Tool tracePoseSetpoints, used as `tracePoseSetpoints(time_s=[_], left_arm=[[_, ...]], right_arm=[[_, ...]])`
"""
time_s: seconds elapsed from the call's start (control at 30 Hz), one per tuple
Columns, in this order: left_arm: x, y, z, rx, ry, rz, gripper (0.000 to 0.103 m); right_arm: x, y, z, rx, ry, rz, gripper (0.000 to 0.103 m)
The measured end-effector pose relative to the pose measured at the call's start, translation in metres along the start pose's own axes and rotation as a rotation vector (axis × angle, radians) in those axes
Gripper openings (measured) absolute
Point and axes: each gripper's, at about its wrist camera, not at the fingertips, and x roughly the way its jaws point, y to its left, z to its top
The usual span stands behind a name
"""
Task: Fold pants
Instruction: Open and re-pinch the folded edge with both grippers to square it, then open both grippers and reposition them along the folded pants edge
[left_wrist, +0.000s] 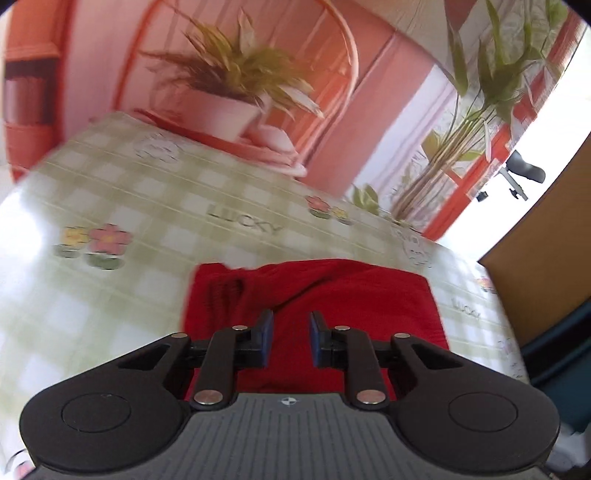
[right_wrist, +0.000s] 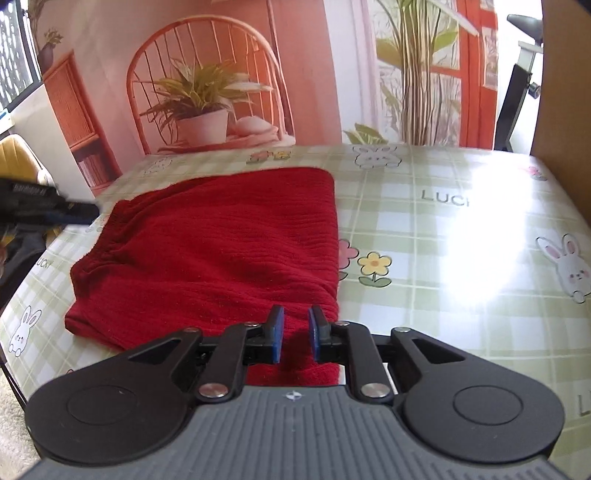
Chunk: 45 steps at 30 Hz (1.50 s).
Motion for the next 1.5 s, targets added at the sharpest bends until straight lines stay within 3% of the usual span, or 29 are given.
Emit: tracePoseSetpoints(time_s=[0.13, 0.23, 0.47, 0.63, 0.7, 0.73, 1.07, 1.23, 1.37, 1.5], left_arm=[[0.040, 0.004, 0.005, 0.008, 0.046, 0.050, 0.021], [0.062, 0.014, 0.003, 0.008, 0.060, 0.111, 0.011], [0.063, 0.011, 0.003, 0.041, 0.060, 0.110, 0.009], [0.039, 0.012, 0.003, 0.039, 0.079, 0.083, 0.027], [0.029, 0.005, 0.002, 0.081, 0.071, 0.113, 0.048], [0.024, 0.003, 0.001, 0.100, 0.065, 0.140, 0.052], [0.001, 0.023, -0.004, 0.049, 0.081, 0.150, 0.060], [-0.004, 0.038, -0.007, 0.005, 0.087, 0.119, 0.067], [-0.007, 0.052, -0.009, -0.046, 0.092, 0.072, 0.082], [-0.002, 0.061, -0.012, -0.080, 0.112, 0.032, 0.082]], right_arm=[[0.014, -0.011, -0.006, 0.022, 0.049, 0.001, 0.017], [0.017, -0.016, -0.012, 0.041, 0.062, 0.006, 0.017], [0.018, -0.016, -0.011, 0.030, 0.071, 0.013, 0.017], [0.011, -0.018, -0.007, 0.062, 0.047, 0.025, 0.027], [0.009, -0.019, -0.004, 0.069, 0.032, 0.025, 0.029], [0.008, -0.019, -0.003, 0.072, 0.027, 0.024, 0.031], [0.006, -0.017, 0.007, 0.084, -0.007, 0.023, 0.035], [0.008, -0.017, 0.008, 0.089, -0.002, 0.028, 0.036], [0.014, -0.021, 0.010, 0.106, 0.016, 0.037, 0.038], [0.020, -0.025, 0.013, 0.112, 0.019, 0.039, 0.041]])
